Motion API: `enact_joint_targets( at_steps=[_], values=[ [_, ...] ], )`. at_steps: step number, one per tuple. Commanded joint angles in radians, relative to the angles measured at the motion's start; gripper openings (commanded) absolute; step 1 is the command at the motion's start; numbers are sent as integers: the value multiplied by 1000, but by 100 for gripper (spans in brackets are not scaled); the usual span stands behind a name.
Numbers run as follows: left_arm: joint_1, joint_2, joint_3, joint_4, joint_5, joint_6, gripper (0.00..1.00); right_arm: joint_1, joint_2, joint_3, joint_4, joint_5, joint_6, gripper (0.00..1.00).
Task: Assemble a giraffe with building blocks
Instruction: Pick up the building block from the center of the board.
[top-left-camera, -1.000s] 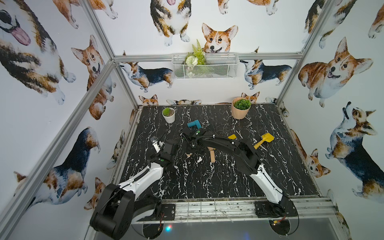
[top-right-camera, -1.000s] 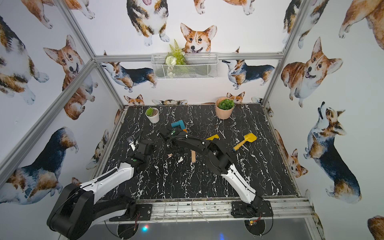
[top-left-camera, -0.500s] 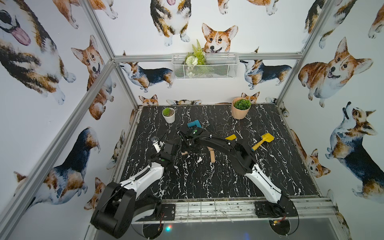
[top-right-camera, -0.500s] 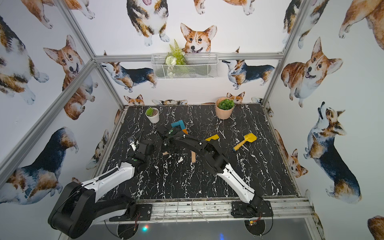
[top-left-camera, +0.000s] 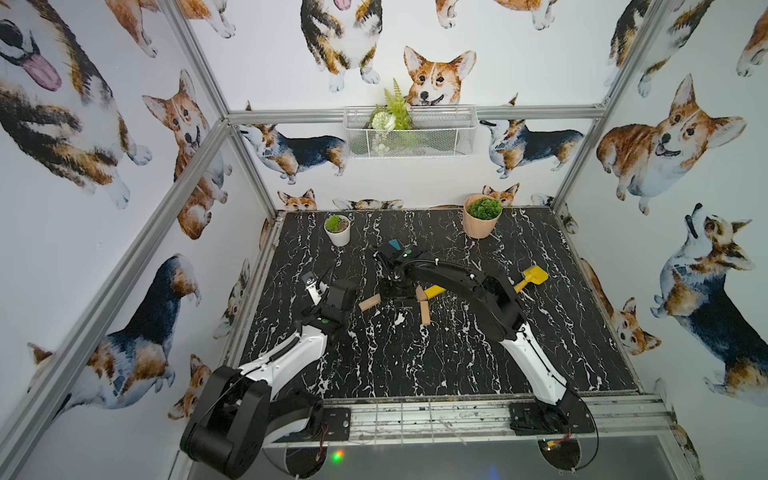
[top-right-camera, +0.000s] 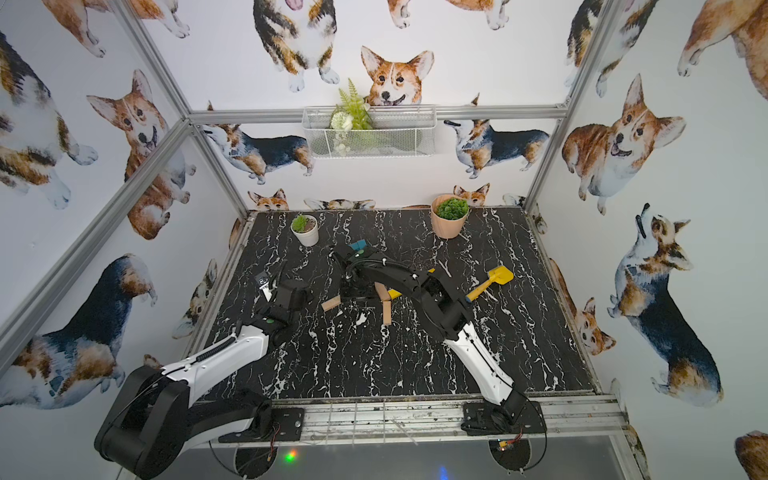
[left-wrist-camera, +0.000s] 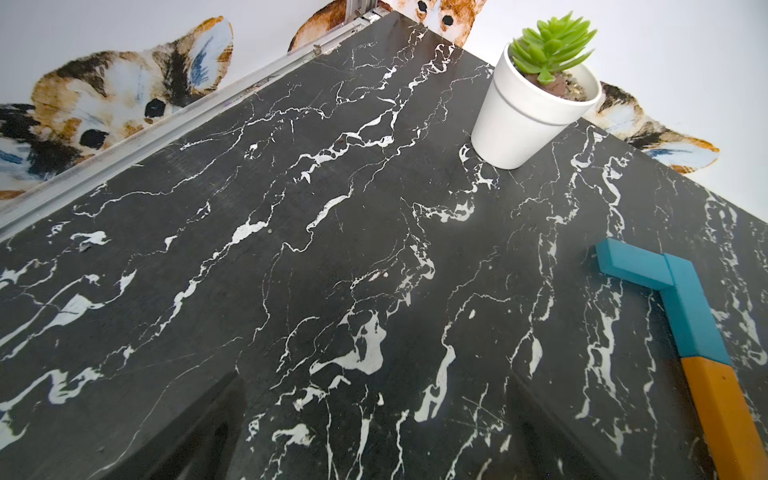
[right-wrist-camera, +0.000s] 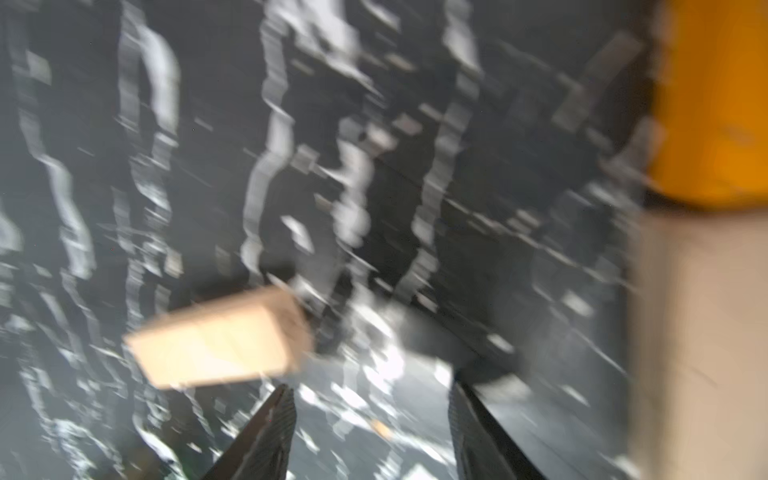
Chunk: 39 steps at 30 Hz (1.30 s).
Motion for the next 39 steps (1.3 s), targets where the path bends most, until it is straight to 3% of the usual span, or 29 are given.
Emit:
enact_joint_targets(
  at_steps=[1,7,10,18,23,26,33,39],
  values=[
    [2,-10,-4,20,-4,-3,100,-20,-25,21,1,-20,-109,62],
    [2,-43,-19,-4,-33,-42,100,-20,147,299,-121,-2,-122,61],
    [1,-52,-22,-17,-50,-57,100,-18,216,372,-84,-79,-111,61],
    [1,-89,-57,27,-47,-48,100,9,255,384,135,-219,-108,62],
    [2,-99,-62,33,-45,-39,100,9,299,413,151,-290,-100,62],
    [1,-111,-67,36,-47,-36,100,9,276,345,135,-325,-98,62],
    [-1,-124,-72,47,-44,-27,100,20,65,-34,294,-340,-94,57],
    [-3,-118,-75,55,-39,-27,100,47,2,-102,264,-238,-163,56]
  ],
)
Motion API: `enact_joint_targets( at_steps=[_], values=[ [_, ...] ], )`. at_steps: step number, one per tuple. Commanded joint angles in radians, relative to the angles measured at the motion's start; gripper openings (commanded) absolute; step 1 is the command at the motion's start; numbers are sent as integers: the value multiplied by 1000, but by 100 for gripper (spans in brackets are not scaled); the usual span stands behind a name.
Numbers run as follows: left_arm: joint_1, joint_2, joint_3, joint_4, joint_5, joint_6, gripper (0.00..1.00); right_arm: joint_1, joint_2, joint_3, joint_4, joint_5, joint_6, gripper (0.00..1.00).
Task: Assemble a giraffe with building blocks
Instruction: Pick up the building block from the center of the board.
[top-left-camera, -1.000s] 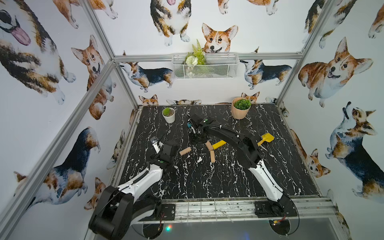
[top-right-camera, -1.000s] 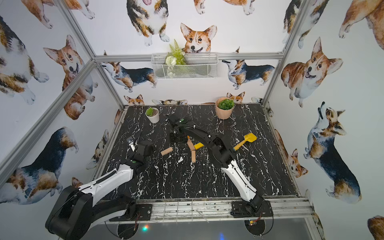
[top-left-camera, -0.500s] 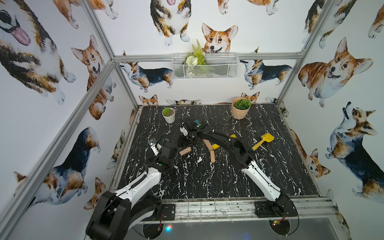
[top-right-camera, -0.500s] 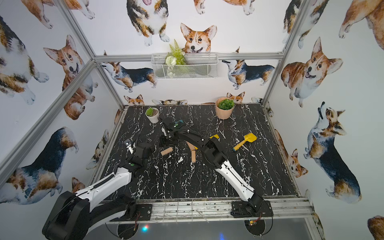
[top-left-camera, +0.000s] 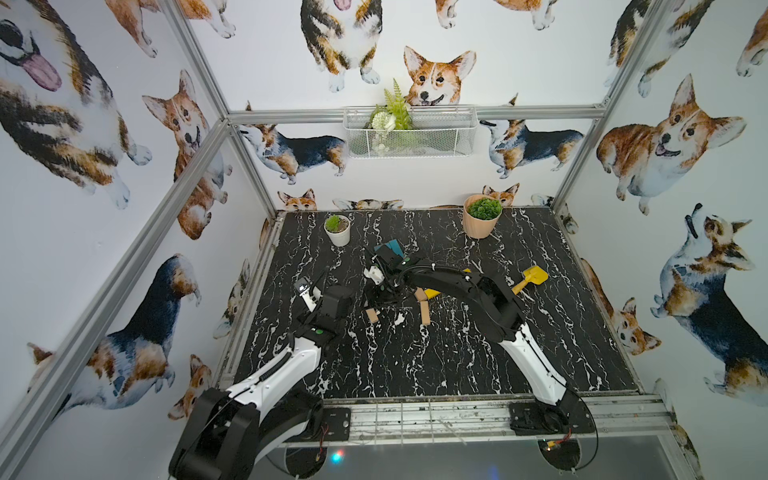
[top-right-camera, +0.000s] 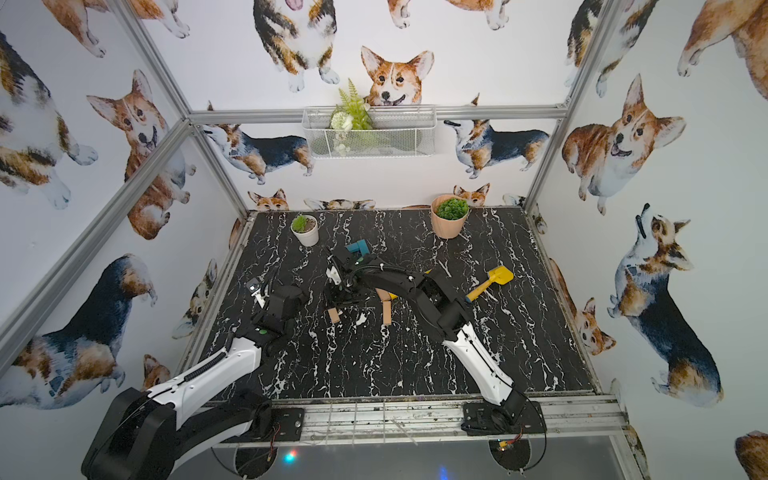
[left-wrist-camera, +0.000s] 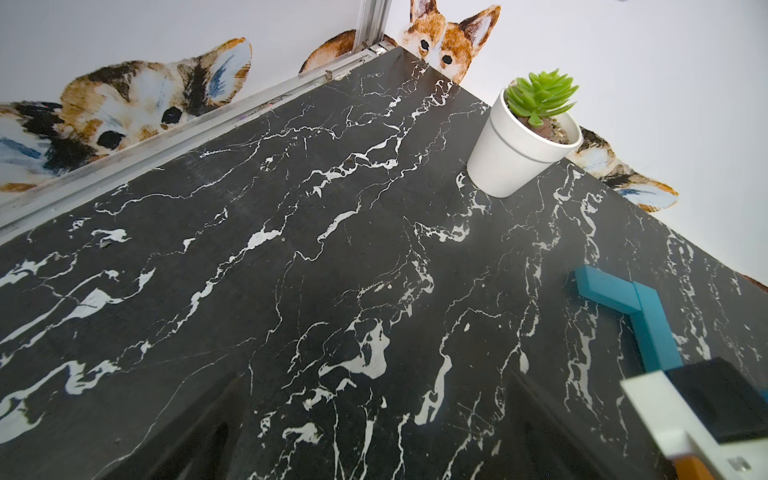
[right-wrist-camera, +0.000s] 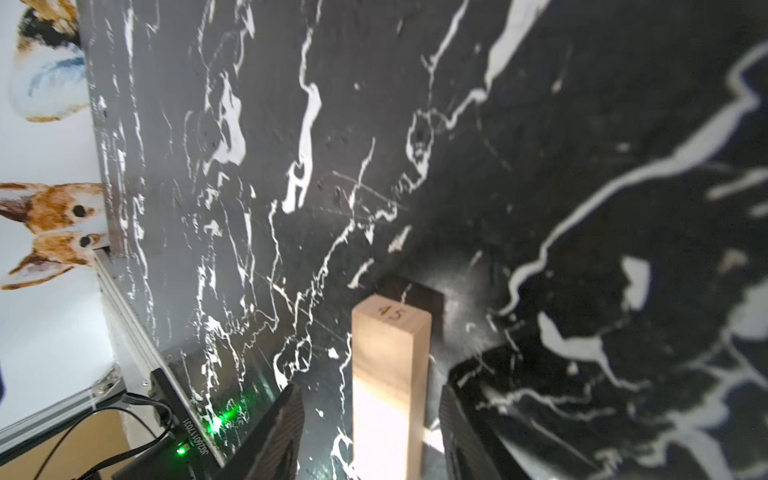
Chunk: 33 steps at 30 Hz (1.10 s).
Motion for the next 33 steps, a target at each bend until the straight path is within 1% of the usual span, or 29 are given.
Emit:
enact_joint_targets(
  at_steps=[1,4,6,8,15,18,20,24,25,31,33],
  values=[
    [-1,4,0,22,-10,3,100,21,-32,-29,-47,136,-78,56],
    [-1,8,1,24,-9,4,100,34,-33,-20,-76,221,-106,58],
    [-1,10,1,24,-9,6,100,49,-21,12,-115,298,-113,61],
    [-1,8,2,24,-9,7,100,63,-9,44,-147,344,-121,62],
    [-1,9,-3,39,-2,13,100,89,44,97,-177,368,-119,62],
    [-1,10,-5,42,-1,14,100,95,69,110,-185,385,-124,58],
    [-1,11,-4,43,1,13,100,97,78,116,-195,397,-125,52],
    [-1,15,-3,46,3,17,100,100,71,105,-219,443,-127,45],
    [-1,16,-3,46,5,17,100,100,67,100,-225,457,-128,42],
    [-1,25,-2,51,9,19,100,100,34,69,-275,545,-144,39],
    [-1,26,0,51,11,20,100,100,21,49,-290,571,-145,36]
  ],
)
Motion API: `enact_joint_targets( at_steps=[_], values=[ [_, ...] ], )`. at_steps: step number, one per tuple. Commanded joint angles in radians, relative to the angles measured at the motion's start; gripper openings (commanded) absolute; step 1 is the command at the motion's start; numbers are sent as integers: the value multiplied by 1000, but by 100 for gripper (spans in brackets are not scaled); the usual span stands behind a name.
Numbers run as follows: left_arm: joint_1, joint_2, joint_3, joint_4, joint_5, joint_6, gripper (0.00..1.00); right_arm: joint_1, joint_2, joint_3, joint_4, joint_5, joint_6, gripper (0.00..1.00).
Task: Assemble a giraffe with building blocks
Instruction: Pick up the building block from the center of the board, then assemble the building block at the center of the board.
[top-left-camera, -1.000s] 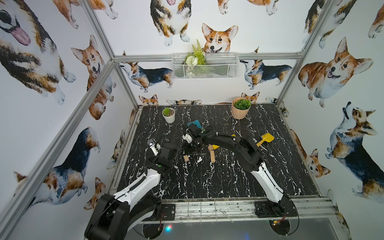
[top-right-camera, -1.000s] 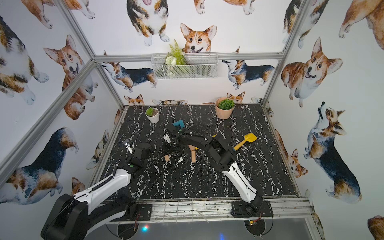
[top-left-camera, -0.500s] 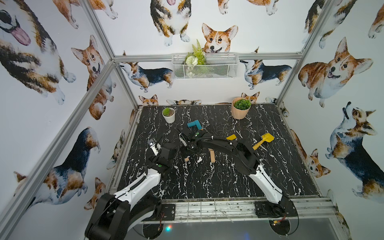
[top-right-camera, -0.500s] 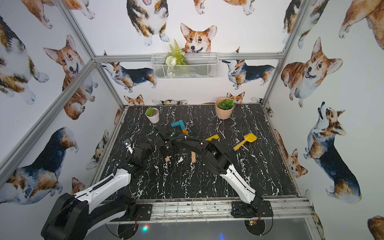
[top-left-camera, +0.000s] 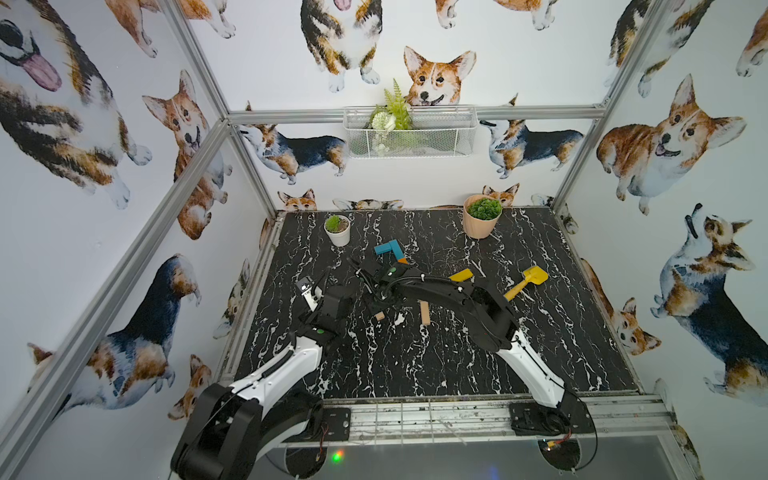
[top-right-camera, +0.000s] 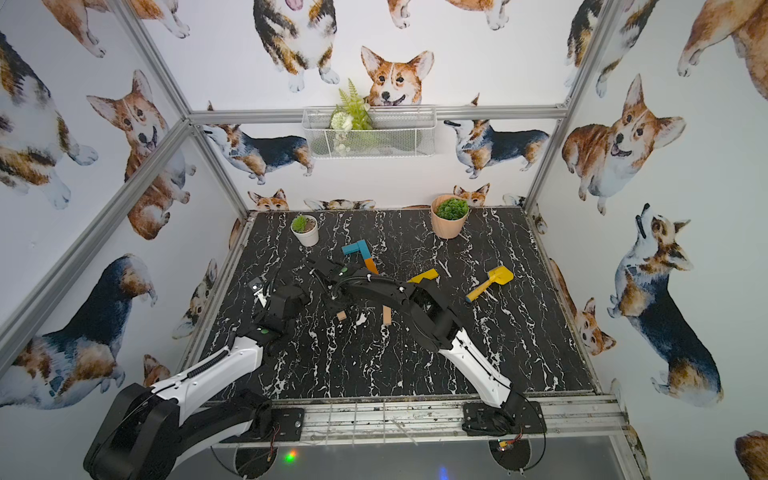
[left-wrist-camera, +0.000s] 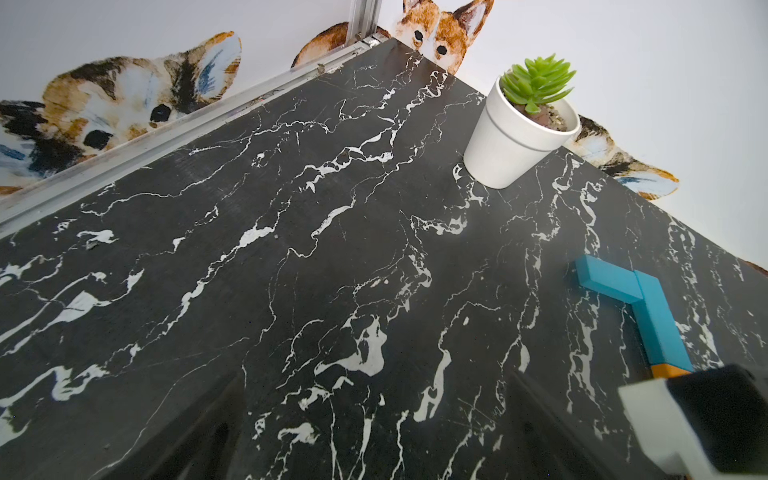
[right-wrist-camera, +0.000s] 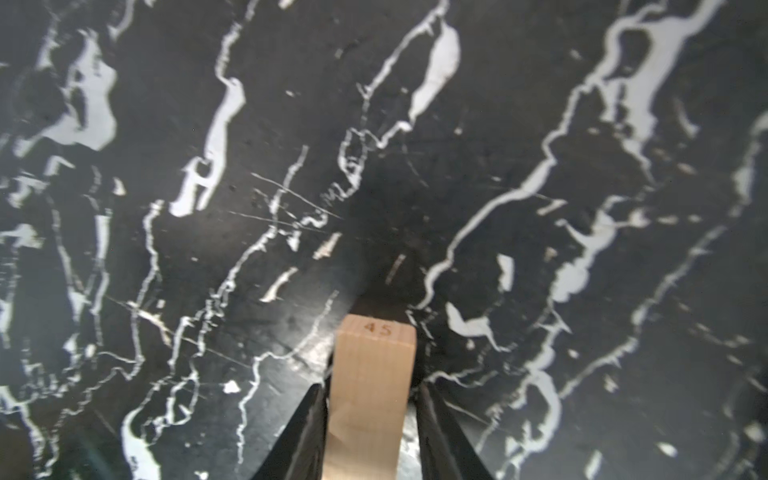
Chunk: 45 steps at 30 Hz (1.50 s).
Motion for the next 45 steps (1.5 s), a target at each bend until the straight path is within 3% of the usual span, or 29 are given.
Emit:
enact_joint_targets(
  at_steps=[1,7,11,14,18,24,28,33,45],
  values=[
    [-1,3,5,25,-6,-1,100,-2,-10,-42,-152,77,-11,36],
    [-1,-4,4,28,-8,8,100,-18,-150,-202,-61,20,-20,12],
    [-1,-2,2,37,-7,18,100,-59,-298,-243,4,-74,-60,4],
    [-1,6,2,53,7,35,100,-119,-412,-290,-22,-76,-123,0],
    [-2,35,2,144,107,106,100,-308,-575,-534,-2,-90,-177,0],
    [-21,154,52,268,402,226,100,-581,-688,-812,78,-121,-105,0],
    [-33,252,94,281,495,223,100,-629,-685,-904,146,-128,-80,1],
    [-36,319,136,273,568,226,100,-628,-595,-872,156,-95,-102,1],
    [-39,321,144,257,558,235,100,-627,-497,-779,155,-53,-131,2]
  ],
)
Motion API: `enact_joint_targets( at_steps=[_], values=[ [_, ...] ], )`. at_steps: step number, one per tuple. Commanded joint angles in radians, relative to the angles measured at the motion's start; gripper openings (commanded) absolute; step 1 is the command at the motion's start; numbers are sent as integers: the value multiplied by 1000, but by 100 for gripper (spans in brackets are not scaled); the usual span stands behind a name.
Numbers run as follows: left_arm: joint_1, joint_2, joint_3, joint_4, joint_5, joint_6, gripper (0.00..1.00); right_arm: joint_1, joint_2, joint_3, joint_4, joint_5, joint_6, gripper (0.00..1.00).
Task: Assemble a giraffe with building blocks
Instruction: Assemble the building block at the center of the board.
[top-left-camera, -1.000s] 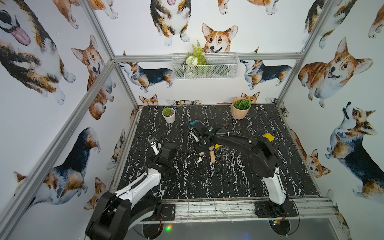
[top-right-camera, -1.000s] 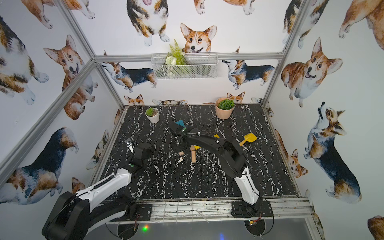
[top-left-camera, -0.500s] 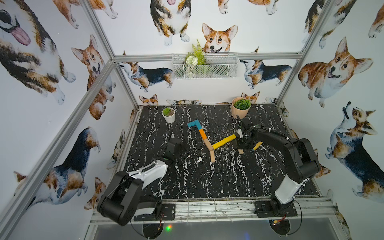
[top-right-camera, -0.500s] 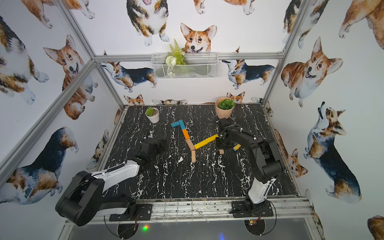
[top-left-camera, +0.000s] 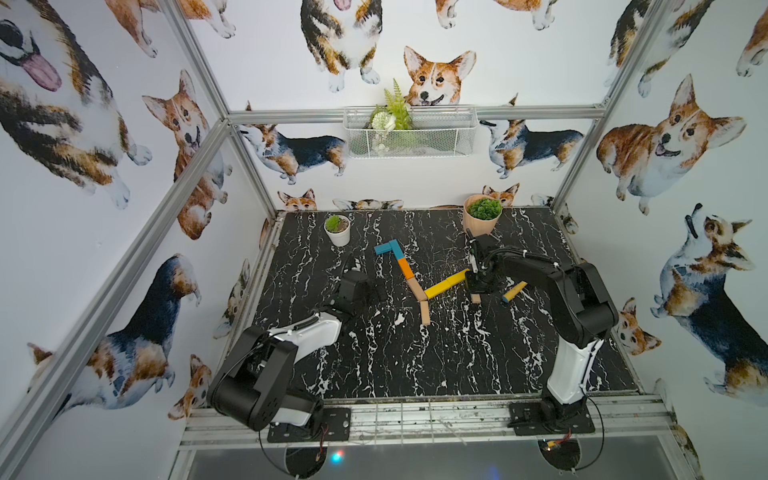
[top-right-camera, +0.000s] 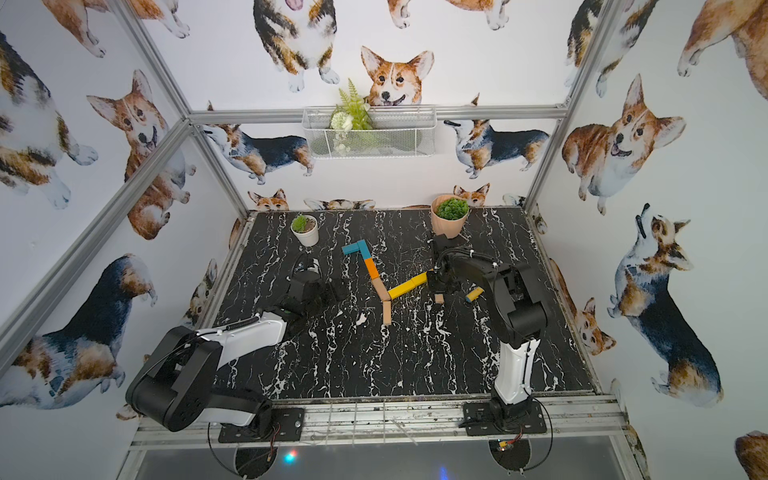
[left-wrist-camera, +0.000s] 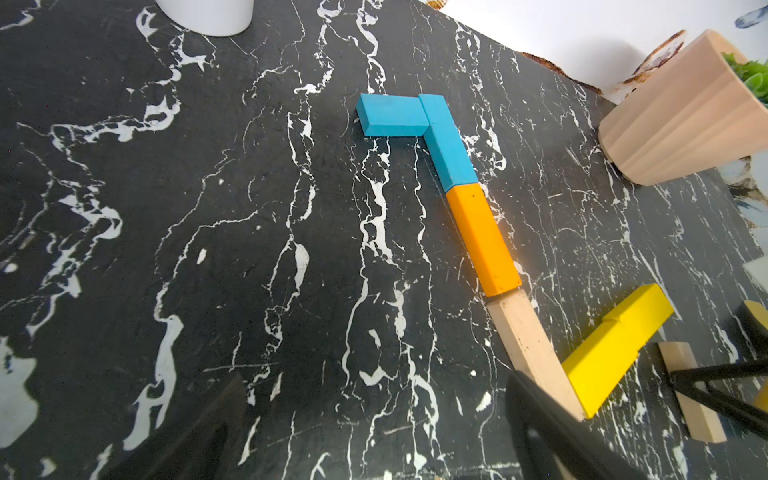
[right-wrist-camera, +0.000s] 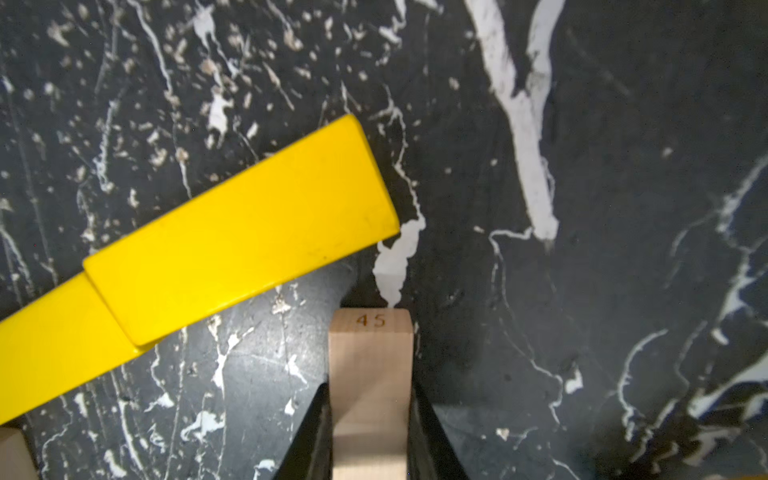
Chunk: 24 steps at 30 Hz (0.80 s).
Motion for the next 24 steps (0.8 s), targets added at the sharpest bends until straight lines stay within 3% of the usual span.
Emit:
enact_joint_targets(
  at_steps=[1,10,13,15,16,17,18,19,21,24],
  values=[
    [0,-5,7,7,-2,7,100,0,26,23,-14,19,-24,2],
    [0,-10,5,4,-4,9,100,0,42,29,-17,33,-31,9],
    [0,-13,4,4,-6,9,100,-1,20,20,-22,41,-25,26],
    [0,-19,2,4,-10,10,100,2,-26,20,-42,39,-14,48],
    [0,-23,1,2,-9,12,100,1,-39,24,-50,34,-10,52],
    [0,-27,-1,6,-6,12,100,9,-90,33,-83,36,5,67],
    [0,-27,-2,9,-6,15,100,22,-135,41,-112,44,28,75],
    [0,-27,-1,5,-9,15,100,32,-150,35,-116,35,44,75],
    [0,-31,-1,4,-13,17,100,92,-179,-25,-55,-106,127,75],
    [-1,-31,-2,4,-18,18,100,140,-146,-51,-23,-94,165,74]
  ],
)
